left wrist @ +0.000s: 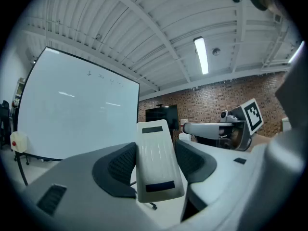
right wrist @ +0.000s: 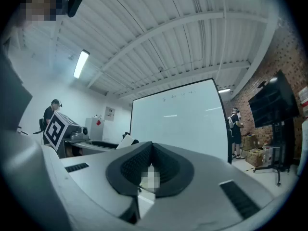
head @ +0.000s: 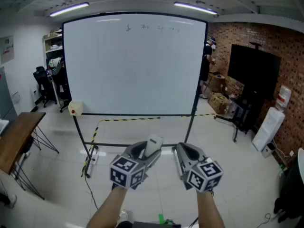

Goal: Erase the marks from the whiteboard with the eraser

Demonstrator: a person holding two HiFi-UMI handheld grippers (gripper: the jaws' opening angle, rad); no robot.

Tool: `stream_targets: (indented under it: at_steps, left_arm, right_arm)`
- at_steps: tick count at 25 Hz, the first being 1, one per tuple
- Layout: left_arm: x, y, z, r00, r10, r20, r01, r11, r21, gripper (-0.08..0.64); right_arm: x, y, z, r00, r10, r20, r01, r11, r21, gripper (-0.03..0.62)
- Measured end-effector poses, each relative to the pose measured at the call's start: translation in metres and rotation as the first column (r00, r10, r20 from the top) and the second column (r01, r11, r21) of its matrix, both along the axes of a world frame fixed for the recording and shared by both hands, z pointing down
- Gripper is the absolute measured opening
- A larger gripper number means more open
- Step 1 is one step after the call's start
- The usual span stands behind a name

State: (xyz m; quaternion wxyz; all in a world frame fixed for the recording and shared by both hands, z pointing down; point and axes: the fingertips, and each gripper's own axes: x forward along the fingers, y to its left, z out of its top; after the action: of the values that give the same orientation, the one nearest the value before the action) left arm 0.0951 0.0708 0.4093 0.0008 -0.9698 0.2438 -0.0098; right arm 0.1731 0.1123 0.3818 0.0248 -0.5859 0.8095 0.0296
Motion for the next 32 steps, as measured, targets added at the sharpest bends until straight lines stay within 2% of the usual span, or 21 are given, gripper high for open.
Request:
stream_targets:
  at_steps: [6,16,23,32]
  left_arm:
    - [-0.015,-0.054,-0.007,1.000,0.008,-0.010,-0.008,1.000,0.007,0.262]
    - [-0.050,-0.194,-0.029,0.998,0.053,-0.037,-0.052,0.999,0.011,0.262]
    - [-0.083,-0.284,-0.053,0.994,0.093,-0.049,-0.091,0.995,0.047,0.262]
    - [-0.073,-0.364,-0.082,0.997,0.064,-0.048,-0.060,0.995,0.078,0.262]
  right_arm:
    - [-0.014,-0.053,-0.005,1.000,0.023,-0.007,-0.023,1.000,-0.012,-0.005]
    - [-0.052,-0.194,-0.020,0.998,0.062,-0.014,-0.063,0.998,-0.017,-0.005]
    - [-0.085,-0.288,-0.043,0.995,0.096,-0.003,-0.096,0.995,0.028,-0.005]
    - [-0.078,-0.366,-0.070,0.998,0.065,-0.027,-0.064,0.997,0.039,-0.005]
